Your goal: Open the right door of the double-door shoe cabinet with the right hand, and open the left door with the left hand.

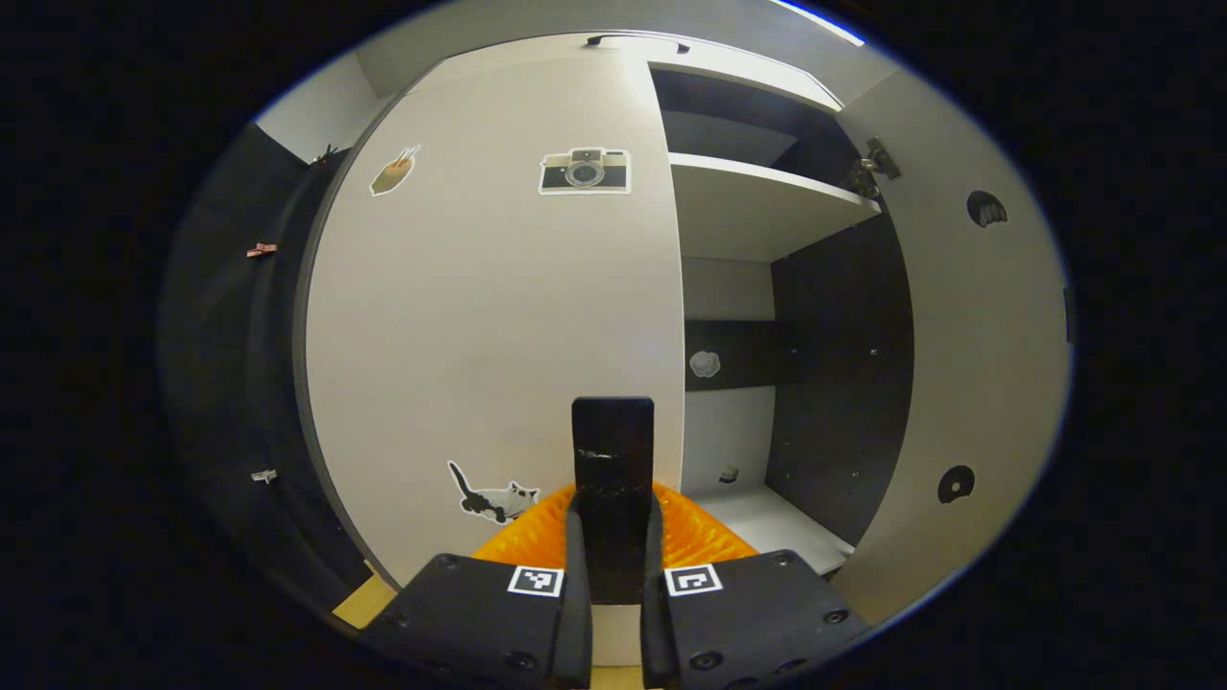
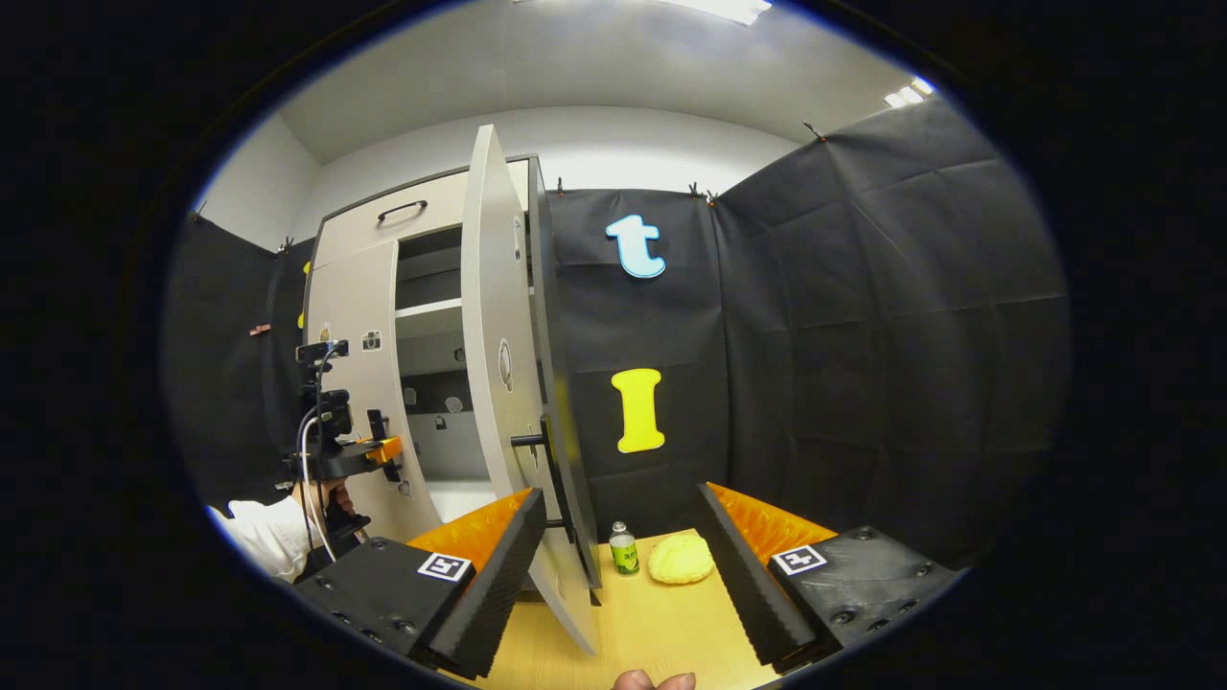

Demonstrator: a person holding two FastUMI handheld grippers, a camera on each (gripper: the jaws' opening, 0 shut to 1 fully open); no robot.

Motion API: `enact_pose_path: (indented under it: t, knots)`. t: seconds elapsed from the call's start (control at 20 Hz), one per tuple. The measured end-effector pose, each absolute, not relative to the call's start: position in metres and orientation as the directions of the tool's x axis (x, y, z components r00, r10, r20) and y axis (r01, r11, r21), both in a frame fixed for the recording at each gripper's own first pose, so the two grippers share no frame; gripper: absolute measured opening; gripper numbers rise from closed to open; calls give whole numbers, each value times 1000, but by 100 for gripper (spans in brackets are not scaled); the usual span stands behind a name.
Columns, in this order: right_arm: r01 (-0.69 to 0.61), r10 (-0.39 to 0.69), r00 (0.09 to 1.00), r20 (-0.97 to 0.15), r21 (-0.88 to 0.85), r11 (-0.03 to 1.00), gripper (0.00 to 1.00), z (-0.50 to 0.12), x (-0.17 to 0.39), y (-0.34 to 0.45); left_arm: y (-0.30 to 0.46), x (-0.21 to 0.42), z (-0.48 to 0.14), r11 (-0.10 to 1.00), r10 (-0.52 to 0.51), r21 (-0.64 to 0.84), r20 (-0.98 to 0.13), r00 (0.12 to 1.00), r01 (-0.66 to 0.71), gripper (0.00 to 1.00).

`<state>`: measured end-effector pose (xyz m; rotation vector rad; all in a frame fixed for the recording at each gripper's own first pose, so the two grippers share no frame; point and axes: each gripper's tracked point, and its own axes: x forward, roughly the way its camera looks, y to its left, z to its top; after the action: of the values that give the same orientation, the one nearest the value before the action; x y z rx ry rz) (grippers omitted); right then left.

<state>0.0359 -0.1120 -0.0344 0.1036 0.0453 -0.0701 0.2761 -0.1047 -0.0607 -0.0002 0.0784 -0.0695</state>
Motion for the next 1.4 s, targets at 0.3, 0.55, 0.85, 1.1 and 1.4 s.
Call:
enact_pose_path:
  t: [0.3,0.55,0.85,1.1,1.4]
  knots:
    - [77,-76,997,-13,137,988,98,-24,26,-101,-86,220,-59,994,-113,-26,-112,987,111,21]
    - [77,-80,997,19,120,990,98,-18,14,-83,-61,178,-58,994,-102,-50,-107,989,97,21]
    - [67,-72,997,36,118,991,97,-11,5,-56,-26,138,-56,989,-134,-77,-106,985,126,20]
    - [34,-39,998,41,116,993,98,-8,3,-26,-1,117,-58,987,-144,-89,-112,983,135,20]
    - [3,-5,1000,19,109,994,98,-13,2,-9,24,107,-55,983,-171,-82,-104,980,163,21]
